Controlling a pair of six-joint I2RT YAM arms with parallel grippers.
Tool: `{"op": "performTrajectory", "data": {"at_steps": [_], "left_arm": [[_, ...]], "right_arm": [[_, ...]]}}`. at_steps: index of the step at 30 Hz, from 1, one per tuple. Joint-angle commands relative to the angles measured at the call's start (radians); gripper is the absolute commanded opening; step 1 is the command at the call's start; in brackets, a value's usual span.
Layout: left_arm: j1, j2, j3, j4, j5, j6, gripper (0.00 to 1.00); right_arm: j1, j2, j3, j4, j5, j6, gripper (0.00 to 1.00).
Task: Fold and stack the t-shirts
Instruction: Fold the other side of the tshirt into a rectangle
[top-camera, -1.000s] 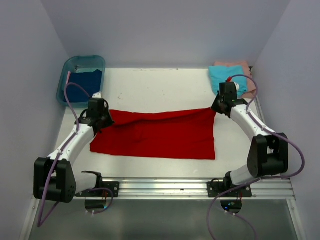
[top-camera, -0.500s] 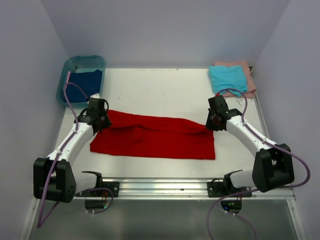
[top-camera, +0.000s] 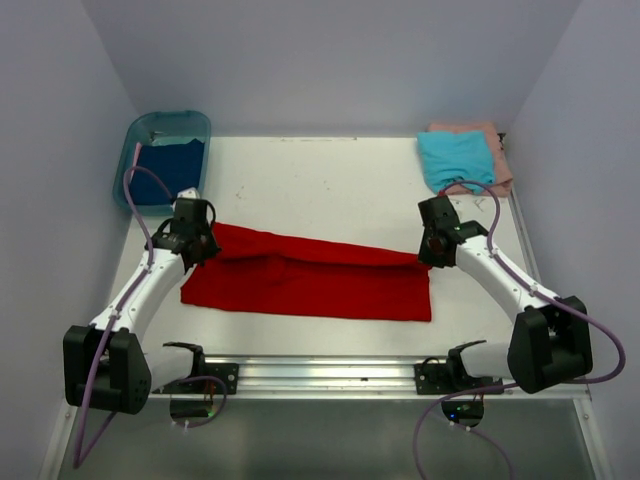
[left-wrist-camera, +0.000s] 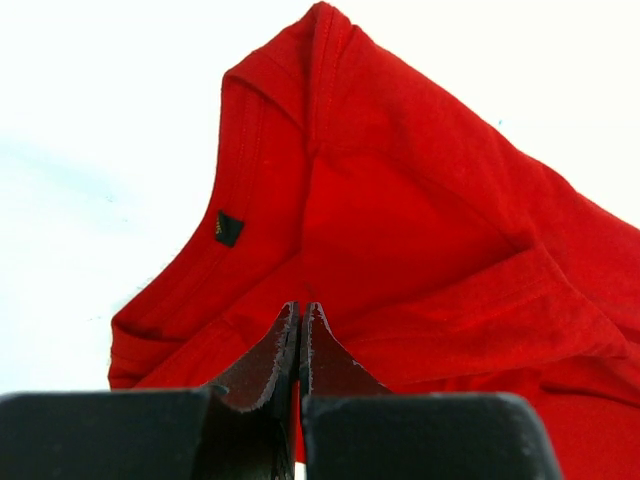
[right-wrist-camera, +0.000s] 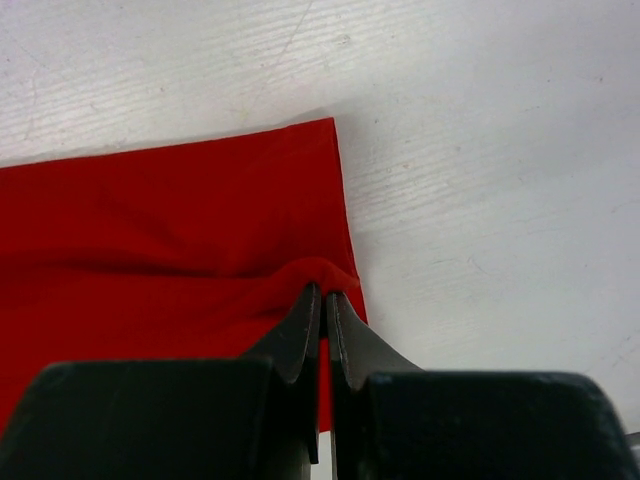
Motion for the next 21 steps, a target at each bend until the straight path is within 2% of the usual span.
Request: {"op": "performTrajectory", "data": {"at_steps": [1, 9, 10, 11, 12, 13, 14, 16, 19, 21], "left_arm": [[-0.001, -0.003, 0.026, -0.026, -0.030, 0.025, 0.00], [-0.003, 0.003, -0.012, -0.042, -0.033, 0.037, 0.00], [-0.001, 0.006, -0.015, -0.046, -0.024, 0.035, 0.00], [-0.001, 0.009, -0.018, -0.046, -0.016, 0.035, 0.00], [-0.001, 0.015, -0.020, -0.046, -0.007, 0.035, 0.00], [-0.001, 0.019, -0.017, -0.051, 0.010, 0.035, 0.10], [-0.001, 0.021, -0.011, -0.056, 0.017, 0.035, 0.16], [-0.001, 0.012, -0.006, -0.066, 0.025, 0.028, 0.28], [-0.003, -0.039, 0.006, -0.085, 0.016, -0.007, 0.53], [-0.001, -0.095, 0.022, -0.085, 0.013, -0.023, 0.60]], "right_arm": [[0.003, -0.005, -0.011, -0.022, 0.049, 0.010, 0.00], [0.005, 0.000, -0.025, -0.038, -0.006, -0.002, 0.01], [0.008, 0.001, -0.026, -0.047, -0.015, -0.002, 0.08], [0.014, 0.003, -0.026, -0.051, -0.025, -0.002, 0.34], [0.017, 0.003, -0.025, -0.067, -0.035, -0.001, 0.45], [0.023, 0.000, -0.025, -0.074, -0.037, -0.001, 0.56], [0.029, -0.005, -0.019, -0.083, -0.035, 0.003, 0.71], [0.029, -0.029, -0.011, -0.106, -0.037, 0.007, 0.80], [0.031, -0.074, 0.018, -0.126, -0.017, 0.009, 0.86], [0.029, -0.089, 0.050, -0.128, -0.003, 0.006, 0.87]]}}
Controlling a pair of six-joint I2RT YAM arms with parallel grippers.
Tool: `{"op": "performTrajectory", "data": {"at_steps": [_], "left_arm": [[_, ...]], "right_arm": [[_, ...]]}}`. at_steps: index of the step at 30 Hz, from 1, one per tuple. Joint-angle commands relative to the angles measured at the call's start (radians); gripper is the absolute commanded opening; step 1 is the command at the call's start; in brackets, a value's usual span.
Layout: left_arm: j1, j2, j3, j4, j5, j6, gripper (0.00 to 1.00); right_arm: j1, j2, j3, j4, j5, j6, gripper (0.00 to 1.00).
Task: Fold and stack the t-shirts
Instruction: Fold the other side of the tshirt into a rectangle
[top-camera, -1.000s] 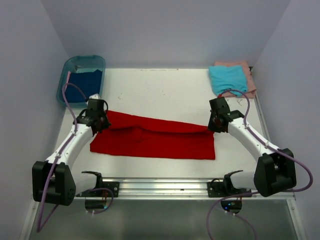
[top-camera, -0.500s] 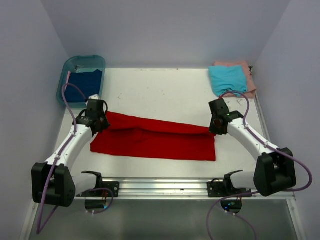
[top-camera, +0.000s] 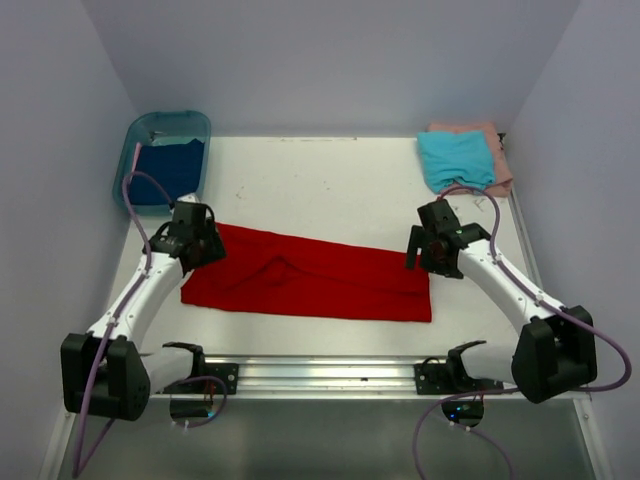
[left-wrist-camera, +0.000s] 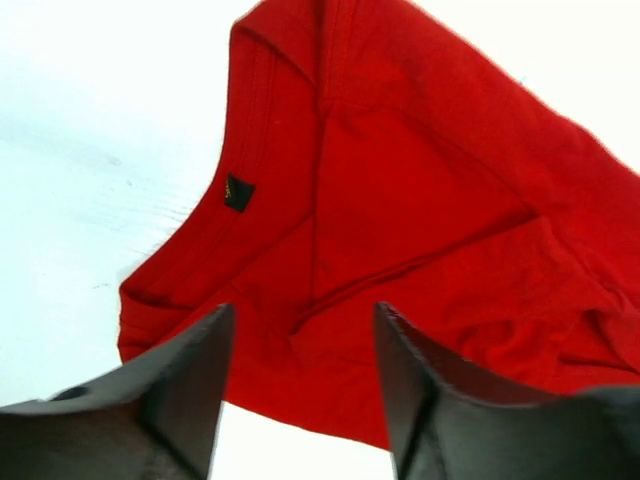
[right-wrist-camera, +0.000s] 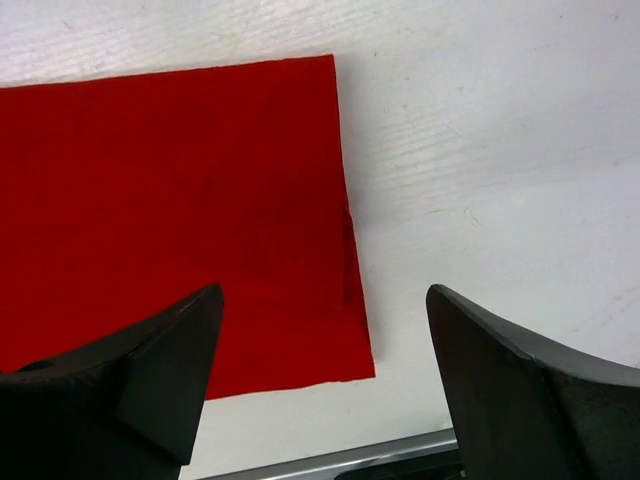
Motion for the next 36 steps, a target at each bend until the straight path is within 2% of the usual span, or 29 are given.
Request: {"op": "performTrajectory", "data": {"at_steps": [1, 4, 7, 9, 11, 15, 16, 20, 23, 28, 33, 36], "left_arm": [[-0.001, -0.107, 0.037, -0.007, -0.001, -0.044, 0.65], [-0.003, -0.174, 0.034, 0.077, 0.040, -0.052, 0.74], [-0.003, -0.182, 0.014, 0.214, 0.120, -0.047, 0.77], [-0.001, -0.127, 0.014, 0.310, 0.187, -0.053, 0.78], [-0.003, -0.034, 0.032, 0.358, 0.227, -0.074, 0.78], [-0.003, 0.142, 0.078, 0.497, 0.385, -0.094, 0.77], [-0.003, 0.173, 0.081, 0.531, 0.465, -0.091, 0.77], [-0.001, 0.327, 0.106, 0.607, 0.562, -0.099, 0.76], [-0.001, 0.422, 0.120, 0.665, 0.617, -0.101, 0.69], [-0.001, 0.503, 0.115, 0.693, 0.692, -0.131, 0.46], [-0.001, 0.513, 0.115, 0.633, 0.688, -0.124, 0.37], [-0.001, 0.479, 0.108, 0.567, 0.671, -0.119, 0.36]], "right_arm": [[0.004, -0.061, 0.075, -0.025, 0.030, 0.003, 0.87], [0.002, -0.049, 0.110, 0.024, 0.007, -0.005, 0.86], [0.002, -0.017, 0.139, 0.114, -0.089, -0.031, 0.83], [0.004, 0.029, 0.150, 0.208, -0.206, -0.043, 0.81], [0.004, 0.095, 0.175, 0.246, -0.316, -0.040, 0.74], [0.018, 0.175, 0.216, 0.269, -0.378, -0.037, 0.65], [0.027, 0.178, 0.215, 0.273, -0.384, -0.037, 0.64], [0.041, 0.147, 0.170, 0.296, -0.386, -0.042, 0.62], [0.044, 0.114, 0.135, 0.300, -0.373, -0.043, 0.56], [0.042, 0.083, 0.101, 0.299, -0.349, -0.046, 0.49], [0.044, 0.083, 0.092, 0.294, -0.330, -0.054, 0.49], [0.044, 0.092, 0.093, 0.294, -0.318, -0.052, 0.49]]}}
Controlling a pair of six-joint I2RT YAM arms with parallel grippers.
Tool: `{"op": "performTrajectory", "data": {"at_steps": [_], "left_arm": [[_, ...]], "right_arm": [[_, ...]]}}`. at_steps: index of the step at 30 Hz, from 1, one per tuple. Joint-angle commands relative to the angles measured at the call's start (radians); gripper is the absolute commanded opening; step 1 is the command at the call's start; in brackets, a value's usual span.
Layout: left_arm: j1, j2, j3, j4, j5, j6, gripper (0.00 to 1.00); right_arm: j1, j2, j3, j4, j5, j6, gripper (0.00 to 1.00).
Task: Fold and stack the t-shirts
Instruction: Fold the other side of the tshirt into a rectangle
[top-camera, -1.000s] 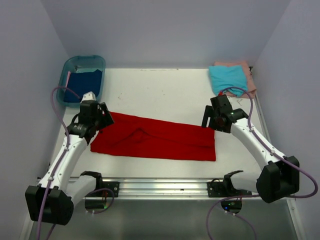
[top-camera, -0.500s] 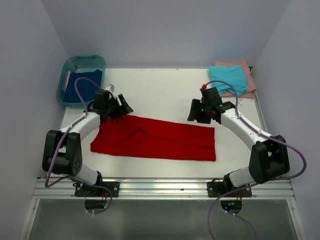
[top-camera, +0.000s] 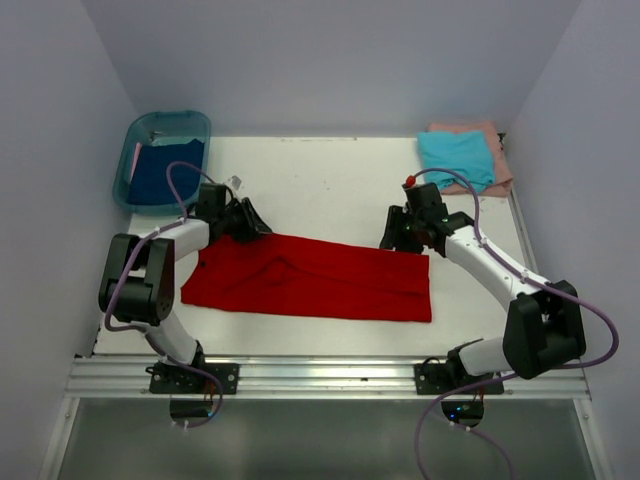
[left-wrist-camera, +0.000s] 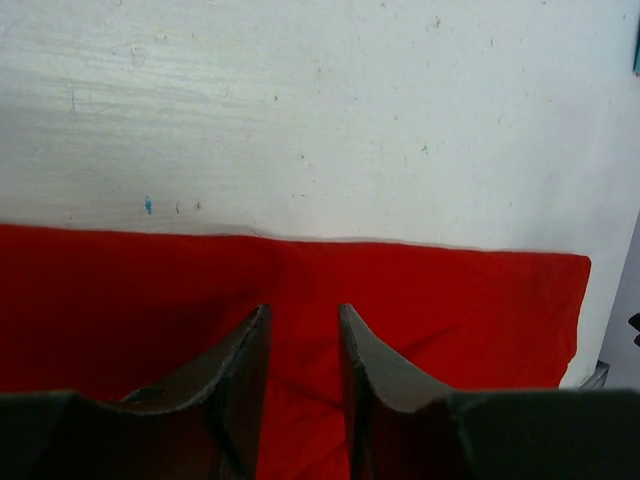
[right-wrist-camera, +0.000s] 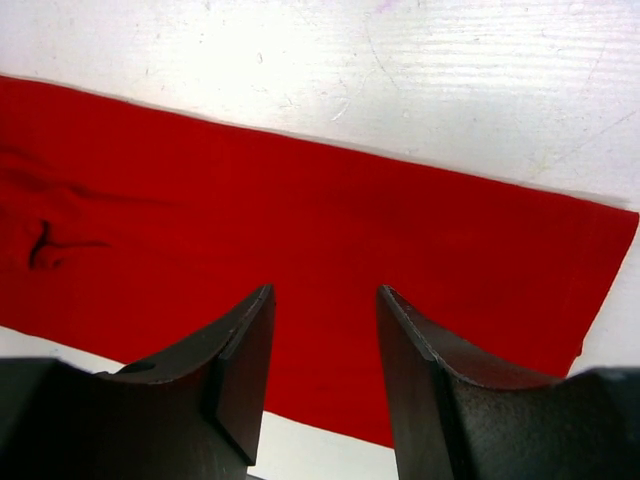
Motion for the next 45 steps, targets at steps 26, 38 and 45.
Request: {"op": "performTrajectory", "data": {"at_steps": [26, 38, 45], "left_arm": [[-0.001, -0.116, -0.048, -0.157, -0.007, 0.055, 0.00], [-0.004, -0.203, -0.199, -0.158, 0.019, 0.055, 0.00], [-0.007, -0.210, -0.268, -0.108, 0.057, 0.020, 0.00]], "right_arm": [[0.001, -0.013, -0.040, 0.032, 0.055, -0.005, 0.46], [0.001, -0.013, -0.035, 0.022, 0.058, 0.000, 0.46], [-0.001, -0.018, -0.043, 0.016, 0.063, 0.000, 0.46]]}}
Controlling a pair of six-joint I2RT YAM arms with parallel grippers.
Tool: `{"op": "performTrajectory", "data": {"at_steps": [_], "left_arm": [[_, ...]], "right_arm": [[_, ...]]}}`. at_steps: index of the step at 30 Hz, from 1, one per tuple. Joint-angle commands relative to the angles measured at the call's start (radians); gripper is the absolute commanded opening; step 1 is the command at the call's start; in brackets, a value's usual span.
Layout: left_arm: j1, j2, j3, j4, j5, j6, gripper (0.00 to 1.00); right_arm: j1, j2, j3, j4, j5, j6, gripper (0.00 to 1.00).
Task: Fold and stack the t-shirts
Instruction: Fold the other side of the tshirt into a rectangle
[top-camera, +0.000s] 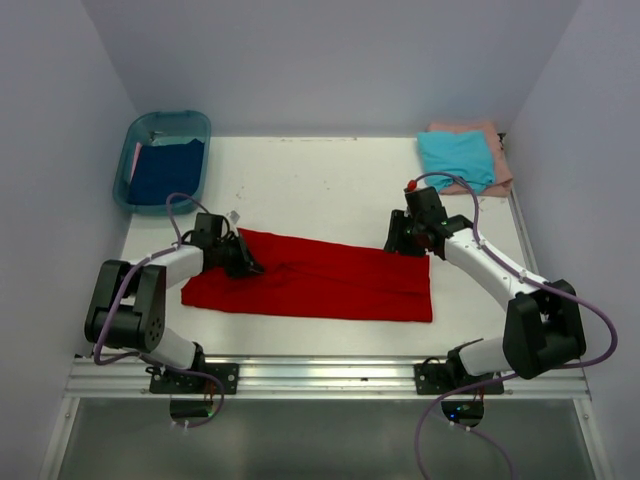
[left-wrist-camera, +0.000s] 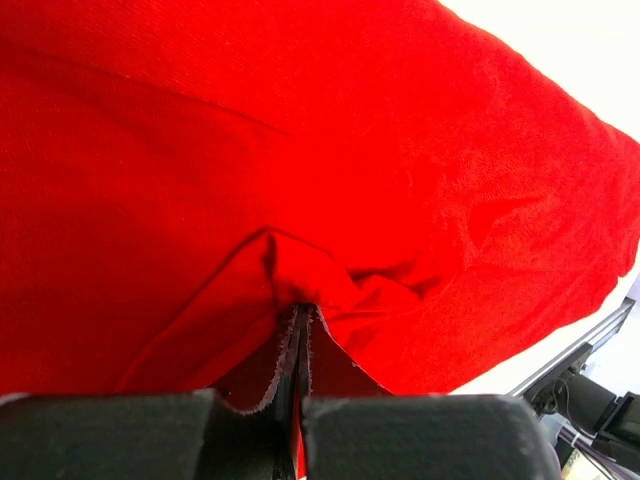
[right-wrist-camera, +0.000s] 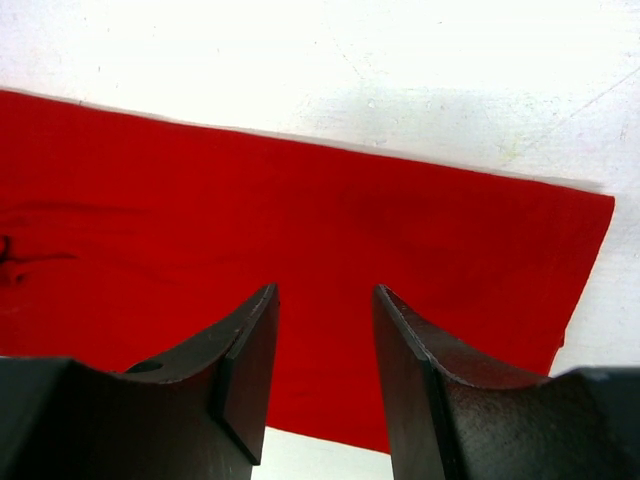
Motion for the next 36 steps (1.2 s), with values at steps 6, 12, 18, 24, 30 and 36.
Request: {"op": "performTrajectory", "data": {"at_steps": [6, 12, 18, 24, 30, 36], "left_arm": [[-0.040, -0.084, -0.033, 0.031, 0.035, -0.047, 0.00], [-0.085, -0.149, -0.059, 0.043, 0.040, -0.104, 0.00], [-0.155, -0.216, -0.076, 0.025, 0.003, -0.144, 0.00], [-0.160, -0.424, -0.029, -0.077, -0.234, -0.138, 0.00], [-0.157, -0.575, 0.079, -0.298, -0.662, -0.127, 0.27], [-0.117, -0.480, 0.050, -0.285, -0.764, -0.103, 0.24]], "right_arm": [[0.001, -0.006, -0.012, 0.014, -0.001, 0.000, 0.46], [0.031, 0.003, -0.024, 0.072, -0.130, -0.012, 0.46], [0.165, 0.051, 0.040, 0.060, -0.127, -0.049, 0.50], [0.297, 0.167, 0.175, 0.036, -0.147, -0.098, 0.62], [0.377, 0.336, 0.365, -0.003, -0.173, -0.139, 0.68], [0.450, 0.511, 0.606, -0.063, -0.176, -0.167, 0.62]]}}
